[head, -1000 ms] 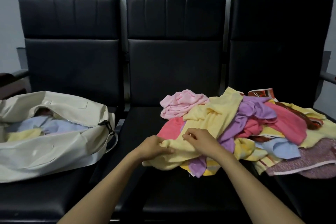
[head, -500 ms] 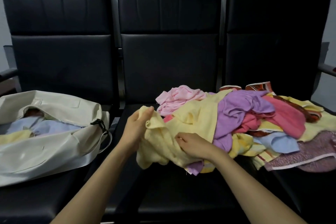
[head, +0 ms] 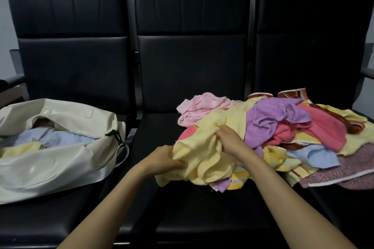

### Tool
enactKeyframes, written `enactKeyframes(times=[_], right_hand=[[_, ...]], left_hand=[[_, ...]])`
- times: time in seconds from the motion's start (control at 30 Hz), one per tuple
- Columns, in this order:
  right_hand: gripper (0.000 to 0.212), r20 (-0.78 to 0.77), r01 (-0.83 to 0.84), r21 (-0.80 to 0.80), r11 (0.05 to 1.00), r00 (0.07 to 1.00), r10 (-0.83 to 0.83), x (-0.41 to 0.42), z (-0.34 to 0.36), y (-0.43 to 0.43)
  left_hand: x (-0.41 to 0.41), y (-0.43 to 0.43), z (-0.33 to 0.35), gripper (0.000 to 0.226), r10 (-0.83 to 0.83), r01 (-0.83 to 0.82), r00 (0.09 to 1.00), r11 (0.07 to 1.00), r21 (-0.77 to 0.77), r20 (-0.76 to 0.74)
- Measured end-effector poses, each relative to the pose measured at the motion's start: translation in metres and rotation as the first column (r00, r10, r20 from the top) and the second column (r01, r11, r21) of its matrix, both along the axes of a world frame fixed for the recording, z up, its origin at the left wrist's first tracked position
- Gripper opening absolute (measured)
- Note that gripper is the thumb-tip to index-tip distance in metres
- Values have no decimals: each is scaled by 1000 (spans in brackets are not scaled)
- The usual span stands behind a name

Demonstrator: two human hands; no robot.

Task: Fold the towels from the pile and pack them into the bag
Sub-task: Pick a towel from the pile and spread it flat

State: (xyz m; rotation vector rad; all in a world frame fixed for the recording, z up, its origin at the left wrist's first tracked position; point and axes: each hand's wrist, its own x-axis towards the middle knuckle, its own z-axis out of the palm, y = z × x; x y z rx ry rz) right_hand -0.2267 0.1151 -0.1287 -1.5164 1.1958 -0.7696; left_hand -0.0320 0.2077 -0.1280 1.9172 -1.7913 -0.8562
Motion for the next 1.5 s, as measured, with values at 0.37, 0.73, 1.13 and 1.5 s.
enactKeyframes(times=[0.37, 0.73, 1.13, 1.5], right_hand=[[29, 114, 235, -64, 970, 967, -227, -18, 18, -5], [19, -572, -422, -90, 902, 763, 300, -33, -8, 1], [28, -637, -457, -285, 843, 747, 189, -11, -6, 13], [51, -630, -533, -26, 846, 666, 400, -10, -18, 25]], left_hand=[[36, -2, -1, 19, 222, -228, 974, 950, -213, -48], [31, 4, 6, 18, 8, -38, 956, 995, -96, -293], [-3, -3, -2, 35, -52, -1, 944, 987, -159, -327], [17, -16, -29, 17, -99, 58, 875, 993, 100, 474]])
